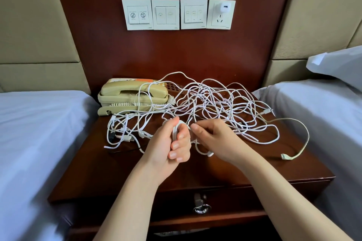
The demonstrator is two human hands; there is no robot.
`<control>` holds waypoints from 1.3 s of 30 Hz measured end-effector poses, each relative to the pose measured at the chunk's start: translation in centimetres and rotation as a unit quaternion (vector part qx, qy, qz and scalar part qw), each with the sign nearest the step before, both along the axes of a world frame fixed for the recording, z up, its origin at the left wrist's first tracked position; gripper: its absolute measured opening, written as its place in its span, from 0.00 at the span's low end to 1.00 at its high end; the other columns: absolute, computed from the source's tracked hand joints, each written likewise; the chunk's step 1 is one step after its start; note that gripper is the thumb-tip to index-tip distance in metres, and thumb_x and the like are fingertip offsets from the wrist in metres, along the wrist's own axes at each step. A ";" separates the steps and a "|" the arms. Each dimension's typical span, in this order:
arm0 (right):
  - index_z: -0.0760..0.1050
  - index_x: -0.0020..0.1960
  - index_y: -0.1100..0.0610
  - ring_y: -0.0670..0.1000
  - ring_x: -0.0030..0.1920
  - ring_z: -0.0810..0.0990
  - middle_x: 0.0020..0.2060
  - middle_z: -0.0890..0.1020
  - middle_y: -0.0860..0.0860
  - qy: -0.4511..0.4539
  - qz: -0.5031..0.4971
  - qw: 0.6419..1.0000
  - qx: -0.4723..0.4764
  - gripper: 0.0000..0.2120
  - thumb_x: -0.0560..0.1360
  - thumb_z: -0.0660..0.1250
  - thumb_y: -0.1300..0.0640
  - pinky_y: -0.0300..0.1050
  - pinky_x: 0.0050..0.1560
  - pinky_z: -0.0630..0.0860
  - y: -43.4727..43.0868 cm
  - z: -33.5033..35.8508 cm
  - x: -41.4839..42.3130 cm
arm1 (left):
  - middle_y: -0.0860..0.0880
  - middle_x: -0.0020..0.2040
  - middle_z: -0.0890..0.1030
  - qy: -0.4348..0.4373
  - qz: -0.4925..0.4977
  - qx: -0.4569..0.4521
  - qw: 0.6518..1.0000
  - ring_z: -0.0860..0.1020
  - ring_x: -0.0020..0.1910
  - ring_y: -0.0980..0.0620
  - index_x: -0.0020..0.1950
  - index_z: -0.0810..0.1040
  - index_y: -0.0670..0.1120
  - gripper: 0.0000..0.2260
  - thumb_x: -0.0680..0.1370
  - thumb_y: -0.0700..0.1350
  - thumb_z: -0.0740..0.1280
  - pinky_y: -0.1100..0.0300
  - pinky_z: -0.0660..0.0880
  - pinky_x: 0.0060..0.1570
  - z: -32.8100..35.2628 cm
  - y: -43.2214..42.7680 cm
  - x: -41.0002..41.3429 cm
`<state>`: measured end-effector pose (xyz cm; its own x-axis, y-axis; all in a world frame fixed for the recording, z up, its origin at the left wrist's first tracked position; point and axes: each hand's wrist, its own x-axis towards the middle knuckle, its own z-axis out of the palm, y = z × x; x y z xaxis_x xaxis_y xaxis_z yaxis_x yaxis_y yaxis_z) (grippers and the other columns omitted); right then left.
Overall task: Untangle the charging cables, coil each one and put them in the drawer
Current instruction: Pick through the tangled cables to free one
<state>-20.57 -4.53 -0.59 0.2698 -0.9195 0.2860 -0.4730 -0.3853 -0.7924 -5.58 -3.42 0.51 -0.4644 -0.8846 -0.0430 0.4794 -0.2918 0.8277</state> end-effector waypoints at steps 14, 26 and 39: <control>0.75 0.48 0.56 0.47 0.36 0.69 0.32 0.73 0.48 0.273 0.040 0.961 -0.027 0.07 0.79 0.59 0.55 0.46 0.43 0.71 2.7 0.6 1.1 | 0.52 0.19 0.64 -0.008 0.174 0.052 0.983 0.61 0.16 0.57 0.33 0.67 0.42 0.22 0.83 0.53 0.50 0.70 0.61 0.18 0.4 -1.7 -0.1; 0.74 0.50 0.53 0.58 0.52 0.76 0.46 0.79 0.51 0.369 0.077 0.926 0.007 0.09 0.79 0.59 0.49 0.47 0.47 0.73 4.8 1.0 2.4 | 0.48 0.21 0.75 -0.016 0.258 0.056 0.964 0.74 0.19 0.55 0.36 0.72 0.39 0.26 0.84 0.52 0.47 0.67 0.73 0.21 -0.2 -2.3 0.2; 0.73 0.38 0.51 0.49 0.34 0.77 0.33 0.79 0.45 0.213 -0.044 0.954 -0.206 0.13 0.76 0.55 0.47 0.51 0.35 0.73 3.2 1.2 1.1 | 0.45 0.22 0.73 -0.258 0.135 -0.067 0.954 0.72 0.20 0.50 0.29 0.72 0.41 0.31 0.82 0.58 0.46 0.64 0.69 0.22 -1.0 -1.0 -0.7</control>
